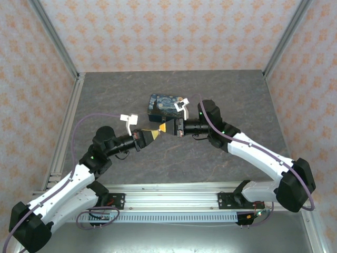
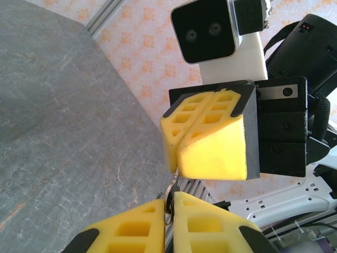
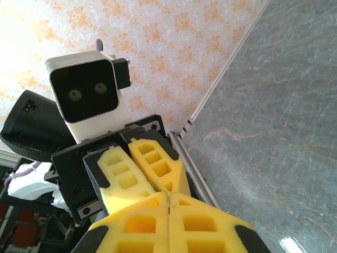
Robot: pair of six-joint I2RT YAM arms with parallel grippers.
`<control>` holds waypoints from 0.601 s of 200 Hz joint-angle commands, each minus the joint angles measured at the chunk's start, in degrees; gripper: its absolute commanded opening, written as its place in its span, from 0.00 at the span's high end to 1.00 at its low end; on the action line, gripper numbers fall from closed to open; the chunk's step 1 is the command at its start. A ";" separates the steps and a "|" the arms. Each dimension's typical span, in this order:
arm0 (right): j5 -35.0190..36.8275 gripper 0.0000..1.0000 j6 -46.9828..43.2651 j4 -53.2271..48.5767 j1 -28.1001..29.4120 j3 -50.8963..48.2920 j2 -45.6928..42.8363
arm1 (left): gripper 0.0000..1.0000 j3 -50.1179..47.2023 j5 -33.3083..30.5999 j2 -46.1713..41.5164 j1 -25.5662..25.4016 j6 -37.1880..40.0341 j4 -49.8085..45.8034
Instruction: Unlock the padlock with the key
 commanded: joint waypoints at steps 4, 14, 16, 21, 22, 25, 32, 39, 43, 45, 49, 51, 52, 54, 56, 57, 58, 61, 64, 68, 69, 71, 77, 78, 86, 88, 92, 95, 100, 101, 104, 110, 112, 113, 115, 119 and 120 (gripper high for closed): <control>-0.95 1.00 0.43 5.32 0.23 -0.63 -0.42 | 0.82 -0.59 1.19 -0.51 0.46 -0.03 2.65; -1.19 1.00 0.83 6.24 0.22 -0.97 -0.34 | 0.80 -0.41 1.57 0.00 0.43 -0.34 3.31; -1.21 1.00 0.99 6.46 0.23 -1.01 -0.34 | 0.80 -0.34 1.65 0.13 0.45 -0.36 3.42; -1.30 1.00 1.13 6.73 0.23 -1.13 -0.27 | 0.80 -0.24 1.84 0.42 0.43 -0.49 3.69; -1.30 1.00 1.19 6.80 0.23 -1.15 -0.26 | 0.80 -0.19 1.89 0.44 0.46 -0.52 3.71; -1.35 1.00 1.23 6.93 0.23 -1.24 -0.25 | 0.80 -0.08 1.98 0.61 0.49 -0.54 3.72; -1.39 1.00 1.32 7.12 0.27 -1.27 -0.12 | 0.83 0.11 2.10 0.85 0.47 -0.45 3.73; -1.44 1.00 1.41 7.21 0.22 -1.27 -0.07 | 0.86 0.21 2.08 0.99 0.48 -0.37 3.72; -1.48 1.00 1.46 7.29 0.29 -1.27 0.00 | 0.88 0.21 2.05 0.99 0.44 -0.36 3.75; -1.48 1.00 1.44 7.30 0.24 -1.33 0.01 | 0.89 0.25 2.04 0.99 0.41 -0.36 3.77; -1.47 1.00 1.41 7.37 0.30 -1.34 0.02 | 0.89 0.28 1.96 0.99 0.44 -0.28 3.76; -1.48 1.00 1.43 7.38 0.31 -1.35 0.02 | 0.90 0.29 1.90 0.99 0.48 -0.28 3.73; -1.48 1.00 1.47 7.38 0.31 -1.35 0.02 | 0.89 0.29 1.92 0.99 0.48 -0.28 3.77; -1.52 1.00 1.43 7.39 0.29 -1.35 0.02 | 0.89 0.32 1.85 0.95 0.47 -0.28 3.67; -1.54 1.00 1.42 7.39 0.30 -1.35 0.02 | 0.90 0.30 1.86 0.92 0.46 -0.28 3.64; -1.56 1.00 1.42 7.39 0.26 -1.35 0.02 | 0.89 0.30 1.86 0.91 0.43 -0.23 3.64; -1.56 1.00 1.41 7.39 0.28 -1.33 0.02 | 0.89 0.30 1.81 0.91 0.46 -0.21 3.64; -1.57 1.00 1.43 7.39 0.23 -1.35 0.14 | 0.89 0.29 1.77 0.91 0.48 -0.18 3.59; -1.63 1.00 1.41 7.41 0.25 -1.34 0.13 | 0.89 0.29 1.77 0.91 0.45 -0.19 3.55; -1.63 1.00 1.41 7.39 0.26 -1.42 0.15 | 0.88 0.29 1.73 0.91 0.44 -0.19 3.55; -1.65 1.00 1.41 7.41 0.24 -1.44 0.16 | 0.88 0.29 1.70 0.91 0.42 -0.19 3.50; -1.65 1.00 1.41 7.39 0.27 -1.44 0.18 | 0.88 0.36 1.75 0.91 0.41 -0.19 3.47; -1.65 1.00 1.35 7.40 0.31 -1.47 0.20 | 0.88 0.38 1.77 0.91 0.42 -0.17 3.50; -1.70 1.00 1.33 7.39 0.27 -1.50 0.20 | 0.88 0.38 1.77 0.91 0.46 -0.18 3.53; -1.74 1.00 1.33 7.43 0.31 -1.66 0.28 | 0.88 0.39 1.77 0.82 0.41 -0.16 3.37; -1.79 1.00 1.32 7.40 0.27 -1.69 0.32 | 0.88 0.38 1.77 0.82 0.43 -0.14 3.37; -1.83 1.00 1.32 7.47 0.26 -1.72 0.29 | 0.88 0.38 1.69 0.78 0.43 -0.03 3.31; -1.87 1.00 1.36 7.56 0.31 -1.78 0.28 | 0.88 0.38 1.66 0.74 0.41 -0.09 3.24; -1.96 1.00 1.32 7.56 0.23 -1.77 0.36 | 0.88 0.39 1.60 0.64 0.49 -0.02 3.13; -1.98 1.00 1.37 7.56 0.23 -1.78 0.37 | 0.88 0.39 1.60 0.64 0.44 -0.02 3.08; -2.07 1.00 1.33 7.65 0.27 -1.85 0.43 | 0.87 0.45 1.59 0.64 0.48 0.03 2.98; -2.21 1.00 1.32 7.65 0.31 -1.86 0.50 | 0.87 0.47 1.44 0.57 0.48 0.08 2.86; -2.26 1.00 1.35 7.72 0.31 -1.88 0.53 | 0.86 0.47 1.38 0.51 0.49 0.08 2.85; -2.26 1.00 1.35 7.72 0.31 -1.88 0.53 | 0.86 0.47 1.35 0.49 0.49 0.12 2.80; -2.31 1.00 1.37 7.73 0.27 -1.88 0.54 | 0.86 0.47 1.27 0.47 0.47 0.15 2.81; -2.42 1.00 1.33 7.75 0.30 -1.84 0.63 | 0.85 0.47 1.12 0.40 0.53 0.16 2.73; -2.43 1.00 1.32 7.70 0.31 -1.86 0.63 | 0.85 0.47 1.09 0.39 0.47 0.21 2.65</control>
